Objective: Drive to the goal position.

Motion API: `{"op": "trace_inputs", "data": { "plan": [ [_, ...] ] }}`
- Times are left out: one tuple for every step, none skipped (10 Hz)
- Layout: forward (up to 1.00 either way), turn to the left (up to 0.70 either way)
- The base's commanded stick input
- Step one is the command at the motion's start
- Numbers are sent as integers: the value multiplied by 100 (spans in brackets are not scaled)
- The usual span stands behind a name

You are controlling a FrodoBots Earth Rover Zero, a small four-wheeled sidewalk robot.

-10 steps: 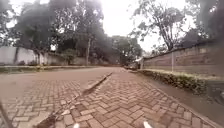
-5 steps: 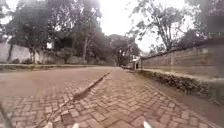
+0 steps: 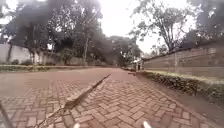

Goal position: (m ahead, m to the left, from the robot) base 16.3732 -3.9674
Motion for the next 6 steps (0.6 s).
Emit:
{"op": "trace_inputs", "data": {
  "plan": [
    [70, 15],
    [70, 0],
    [70, 0],
    [70, 3],
    [70, 7],
    [70, -35]
  ]
}}
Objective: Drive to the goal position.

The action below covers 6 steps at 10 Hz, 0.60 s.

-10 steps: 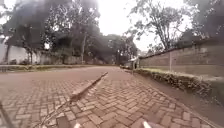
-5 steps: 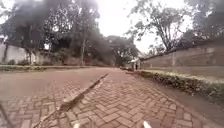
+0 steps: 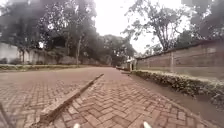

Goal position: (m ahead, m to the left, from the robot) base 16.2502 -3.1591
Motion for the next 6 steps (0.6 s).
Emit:
{"op": "trace_inputs", "data": {
  "plan": [
    [70, -35],
    [70, -35],
    [70, -33],
    [70, -30],
    [70, 0],
    [70, 0]
  ]
}}
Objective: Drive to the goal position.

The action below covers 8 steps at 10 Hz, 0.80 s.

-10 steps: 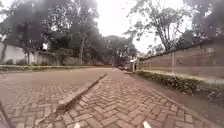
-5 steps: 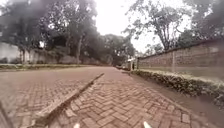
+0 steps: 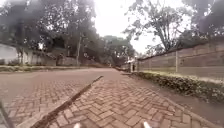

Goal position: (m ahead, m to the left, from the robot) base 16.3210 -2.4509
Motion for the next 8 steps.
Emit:
{"op": "trace_inputs", "data": {
  "plan": [
    [70, 0],
    [70, 0],
    [70, 0],
    [70, 0],
    [70, 0],
    [70, 0],
    [70, 0],
    [70, 0]
  ]
}}
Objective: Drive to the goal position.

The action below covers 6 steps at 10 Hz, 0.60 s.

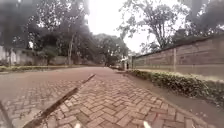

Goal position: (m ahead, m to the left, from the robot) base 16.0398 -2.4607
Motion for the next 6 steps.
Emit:
{"op": "trace_inputs", "data": {
  "plan": [
    [70, 0],
    [70, 0],
    [70, 0],
    [70, 0],
    [70, 0],
    [70, 0]
  ]
}}
